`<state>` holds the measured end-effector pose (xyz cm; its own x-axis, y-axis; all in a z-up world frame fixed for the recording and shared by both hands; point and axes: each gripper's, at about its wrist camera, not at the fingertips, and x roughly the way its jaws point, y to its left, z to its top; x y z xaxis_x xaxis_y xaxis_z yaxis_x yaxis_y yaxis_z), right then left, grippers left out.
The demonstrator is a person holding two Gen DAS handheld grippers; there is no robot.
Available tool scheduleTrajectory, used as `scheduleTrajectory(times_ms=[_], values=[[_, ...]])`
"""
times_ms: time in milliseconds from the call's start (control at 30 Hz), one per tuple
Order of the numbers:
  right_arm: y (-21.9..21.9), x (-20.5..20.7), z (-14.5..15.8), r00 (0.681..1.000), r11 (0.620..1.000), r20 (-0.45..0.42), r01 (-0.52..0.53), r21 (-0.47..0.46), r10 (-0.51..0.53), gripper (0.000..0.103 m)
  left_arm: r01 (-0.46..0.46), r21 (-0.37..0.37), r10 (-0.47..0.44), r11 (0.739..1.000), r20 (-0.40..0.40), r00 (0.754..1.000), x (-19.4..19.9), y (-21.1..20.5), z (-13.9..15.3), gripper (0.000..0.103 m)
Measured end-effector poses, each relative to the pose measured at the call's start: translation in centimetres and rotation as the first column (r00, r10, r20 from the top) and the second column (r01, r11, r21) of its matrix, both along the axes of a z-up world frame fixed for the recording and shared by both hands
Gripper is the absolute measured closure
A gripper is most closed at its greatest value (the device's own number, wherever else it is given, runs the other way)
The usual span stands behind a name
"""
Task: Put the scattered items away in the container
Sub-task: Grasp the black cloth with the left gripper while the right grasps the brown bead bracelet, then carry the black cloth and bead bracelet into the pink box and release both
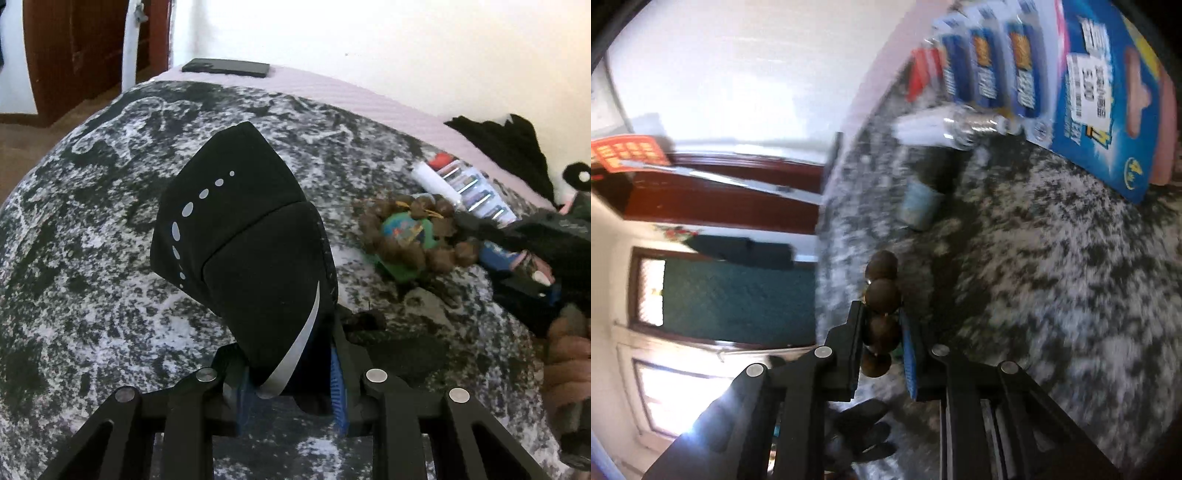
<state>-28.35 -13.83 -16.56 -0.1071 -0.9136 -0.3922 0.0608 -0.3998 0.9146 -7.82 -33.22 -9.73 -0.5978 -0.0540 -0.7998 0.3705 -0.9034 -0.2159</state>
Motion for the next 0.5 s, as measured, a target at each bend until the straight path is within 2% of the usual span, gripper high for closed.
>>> scheduleTrajectory(times_ms=[200, 400, 500], values=[[1.9, 0.9, 4.2, 0.997, 0.992, -0.063, -0.045, -0.115, 0.038, 0.083, 0.010, -0.004, -0.010, 1.000, -0.020, 1.000, 0.4, 0.6, 0.8, 0.075], [6.1, 3.4, 8.6, 0.988, 0.988, -0.146, -0.072, -0.137, 0.052, 0.083, 0.021, -0.011, -0.022, 1.000, -0.059, 0.998, 0.9, 1.9, 2.4, 0.075], [8.1, 5.0, 10.3, 0.978, 0.989, -0.200, -0.083, -0.122, 0.057, 0.083, 0.031, -0.038, -0.034, 0.999, -0.084, 0.996, 1.2, 3.4, 3.7, 0.075]])
